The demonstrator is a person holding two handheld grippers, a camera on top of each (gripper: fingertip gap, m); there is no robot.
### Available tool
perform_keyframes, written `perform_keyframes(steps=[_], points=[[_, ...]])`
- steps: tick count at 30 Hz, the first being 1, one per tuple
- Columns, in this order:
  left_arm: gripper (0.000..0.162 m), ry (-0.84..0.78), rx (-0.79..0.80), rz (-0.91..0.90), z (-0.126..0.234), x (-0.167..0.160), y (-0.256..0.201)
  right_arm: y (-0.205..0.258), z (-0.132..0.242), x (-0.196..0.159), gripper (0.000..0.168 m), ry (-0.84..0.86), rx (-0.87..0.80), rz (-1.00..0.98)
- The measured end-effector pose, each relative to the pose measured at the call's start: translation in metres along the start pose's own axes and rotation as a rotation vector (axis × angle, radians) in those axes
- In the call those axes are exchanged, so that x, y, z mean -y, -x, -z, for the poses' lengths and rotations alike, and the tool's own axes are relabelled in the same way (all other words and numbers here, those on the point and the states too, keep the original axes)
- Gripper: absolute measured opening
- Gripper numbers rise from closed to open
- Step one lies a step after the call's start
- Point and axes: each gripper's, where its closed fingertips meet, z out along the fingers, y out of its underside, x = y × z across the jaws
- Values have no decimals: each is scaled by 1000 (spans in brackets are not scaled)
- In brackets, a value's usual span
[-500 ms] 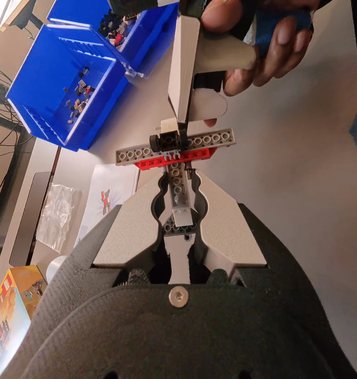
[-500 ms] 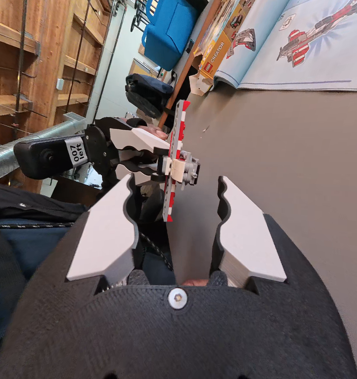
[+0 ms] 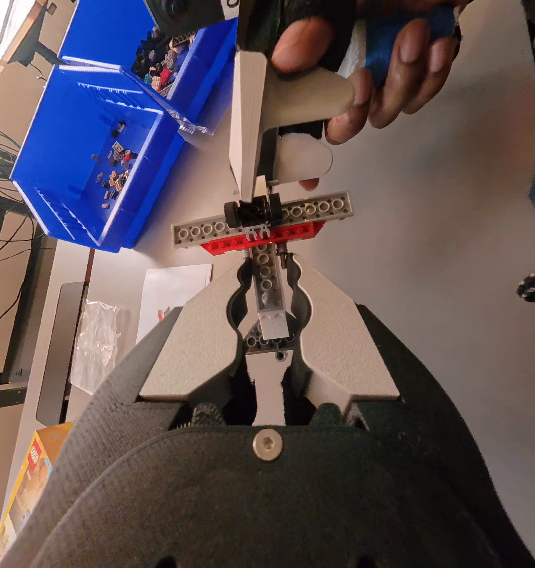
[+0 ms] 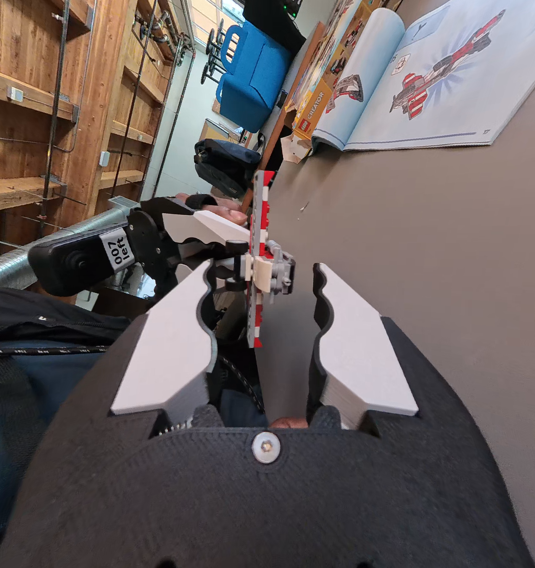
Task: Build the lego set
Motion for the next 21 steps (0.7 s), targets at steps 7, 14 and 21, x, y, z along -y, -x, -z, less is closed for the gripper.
perform_keyframes(steps=[7,14,21], points=[[22,-37,18,-31,3,9,4,5,0,0,51,-1,28,2],[22,-68,76,-85,10,16,10,20,2,6,38,-30,83,47],[22,-81,137,-150,15,24,17,30,5,11,38,-67,64,157]])
